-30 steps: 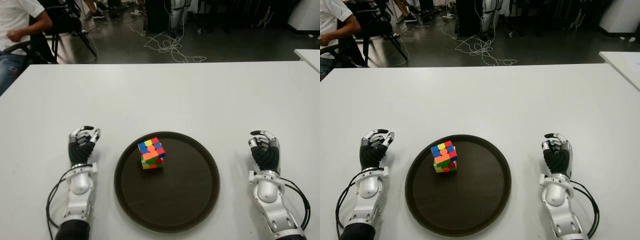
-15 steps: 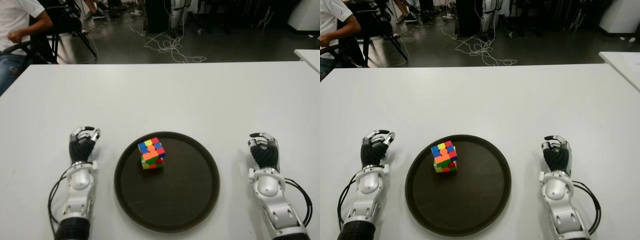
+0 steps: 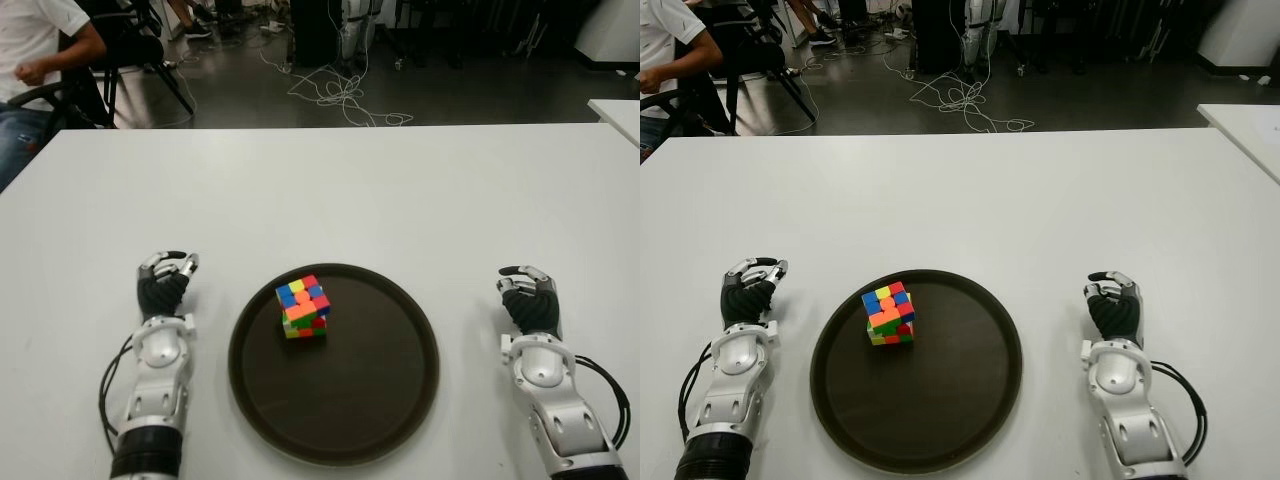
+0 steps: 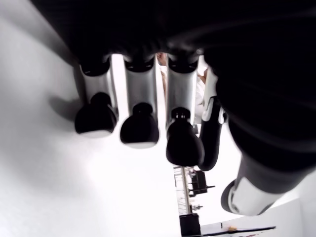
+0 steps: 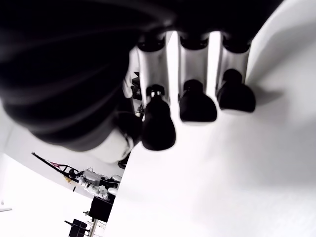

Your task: Pick up the Rubik's Cube and put it in the plate

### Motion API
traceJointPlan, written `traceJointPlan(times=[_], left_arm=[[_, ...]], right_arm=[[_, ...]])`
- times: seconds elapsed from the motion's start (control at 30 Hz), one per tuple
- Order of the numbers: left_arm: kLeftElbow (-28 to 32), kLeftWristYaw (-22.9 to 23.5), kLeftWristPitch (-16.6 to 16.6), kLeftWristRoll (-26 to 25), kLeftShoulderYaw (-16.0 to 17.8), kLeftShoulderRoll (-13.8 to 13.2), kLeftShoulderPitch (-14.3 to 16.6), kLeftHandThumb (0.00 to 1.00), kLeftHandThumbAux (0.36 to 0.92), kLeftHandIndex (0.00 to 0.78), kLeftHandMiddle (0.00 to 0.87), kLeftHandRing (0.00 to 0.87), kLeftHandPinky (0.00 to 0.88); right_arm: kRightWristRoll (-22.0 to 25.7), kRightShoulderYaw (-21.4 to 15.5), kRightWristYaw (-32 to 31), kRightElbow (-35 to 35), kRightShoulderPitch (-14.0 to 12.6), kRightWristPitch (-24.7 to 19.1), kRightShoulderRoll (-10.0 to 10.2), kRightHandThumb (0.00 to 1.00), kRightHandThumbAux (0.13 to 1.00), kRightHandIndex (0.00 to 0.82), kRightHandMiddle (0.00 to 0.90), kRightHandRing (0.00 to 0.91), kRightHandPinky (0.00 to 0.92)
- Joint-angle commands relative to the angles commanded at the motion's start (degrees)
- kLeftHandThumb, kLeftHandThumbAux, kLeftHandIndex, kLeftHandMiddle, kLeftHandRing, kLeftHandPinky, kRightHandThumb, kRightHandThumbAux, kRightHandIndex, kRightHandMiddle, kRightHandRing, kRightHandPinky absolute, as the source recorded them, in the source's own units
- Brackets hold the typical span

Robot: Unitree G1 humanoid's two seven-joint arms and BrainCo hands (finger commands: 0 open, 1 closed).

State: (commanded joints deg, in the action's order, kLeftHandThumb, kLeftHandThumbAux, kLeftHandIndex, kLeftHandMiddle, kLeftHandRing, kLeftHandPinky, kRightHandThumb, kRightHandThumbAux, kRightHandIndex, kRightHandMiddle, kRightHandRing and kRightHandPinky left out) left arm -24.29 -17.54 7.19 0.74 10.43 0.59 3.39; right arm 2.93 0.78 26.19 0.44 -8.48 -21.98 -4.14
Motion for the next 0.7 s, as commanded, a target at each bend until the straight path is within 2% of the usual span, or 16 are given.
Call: traceJointPlan(times=[0.43, 0.63, 0.7], left_arm=[[-0.40, 0.14, -1.23, 0.09, 0.06, -0.15, -0.20, 0.711, 0.708, 0.442, 0.833, 0.834, 0.828], [0.18, 0.15, -2.95, 0.65, -0.36, -0.08, -1.05, 0.711, 0.708, 0.442, 0.832, 0.834, 0.827], [0.16, 0.24, -4.04, 0.70, -0.42, -0.04, -1.29, 0.710, 0.708, 0.442, 0.834, 0.835, 0.826]], right_arm=[[-1.53, 1.10, 1.54, 0.96, -1.00, 1.67, 0.24, 0.694, 0.728, 0.437, 0.818, 0.817, 0.814], [-3.74, 3.13, 2.47, 1.47, -3.66, 7.70, 0.04, 0.694, 0.727, 0.438, 0.811, 0.813, 0.815], [-4.74, 3.94, 2.90, 2.15, -4.86, 11.76, -0.19, 0.695, 0.726, 0.438, 0.809, 0.815, 0.817]])
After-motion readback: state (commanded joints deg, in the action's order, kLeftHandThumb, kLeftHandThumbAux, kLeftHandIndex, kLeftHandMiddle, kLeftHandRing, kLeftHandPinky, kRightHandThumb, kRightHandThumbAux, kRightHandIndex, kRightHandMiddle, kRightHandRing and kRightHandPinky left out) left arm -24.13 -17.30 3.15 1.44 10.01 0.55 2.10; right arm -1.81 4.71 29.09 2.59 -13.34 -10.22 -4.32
